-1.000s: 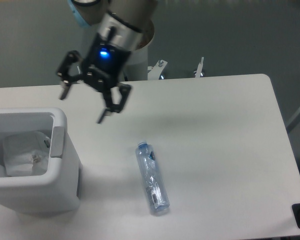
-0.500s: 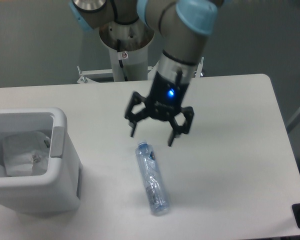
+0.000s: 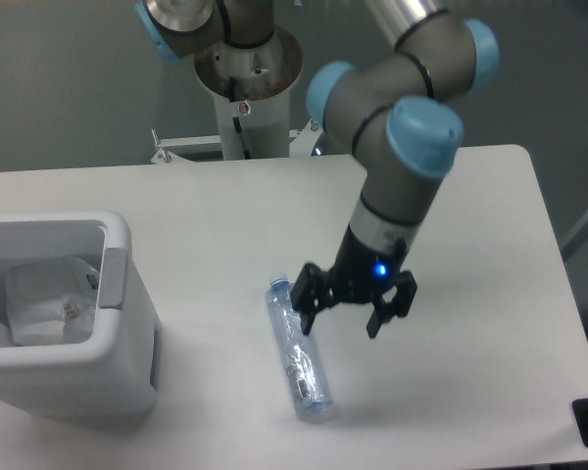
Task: Place the trash in the trash can
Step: 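Move the open gripper over the clear water bottle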
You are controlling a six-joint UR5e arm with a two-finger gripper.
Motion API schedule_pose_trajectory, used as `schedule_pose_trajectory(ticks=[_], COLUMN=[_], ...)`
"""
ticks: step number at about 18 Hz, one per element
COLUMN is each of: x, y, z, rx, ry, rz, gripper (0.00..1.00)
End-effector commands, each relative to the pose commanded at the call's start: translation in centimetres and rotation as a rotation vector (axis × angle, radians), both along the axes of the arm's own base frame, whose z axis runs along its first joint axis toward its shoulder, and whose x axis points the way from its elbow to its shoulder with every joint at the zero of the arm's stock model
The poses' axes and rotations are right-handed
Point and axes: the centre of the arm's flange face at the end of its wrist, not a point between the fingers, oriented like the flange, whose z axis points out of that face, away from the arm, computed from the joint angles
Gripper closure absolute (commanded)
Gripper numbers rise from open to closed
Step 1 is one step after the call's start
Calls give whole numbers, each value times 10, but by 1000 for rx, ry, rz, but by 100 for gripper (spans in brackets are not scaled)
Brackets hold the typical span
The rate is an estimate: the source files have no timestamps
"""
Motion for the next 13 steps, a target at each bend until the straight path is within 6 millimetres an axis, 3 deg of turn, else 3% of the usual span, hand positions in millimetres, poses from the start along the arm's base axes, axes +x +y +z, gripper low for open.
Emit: schedule_pose_trajectory(ticks=[6,13], x=[-2,-2], y=[14,30], z=[-40,-68], rx=[-54,-94], ry=[-14,-7], rz=[-14,-27], gripper=[0,0])
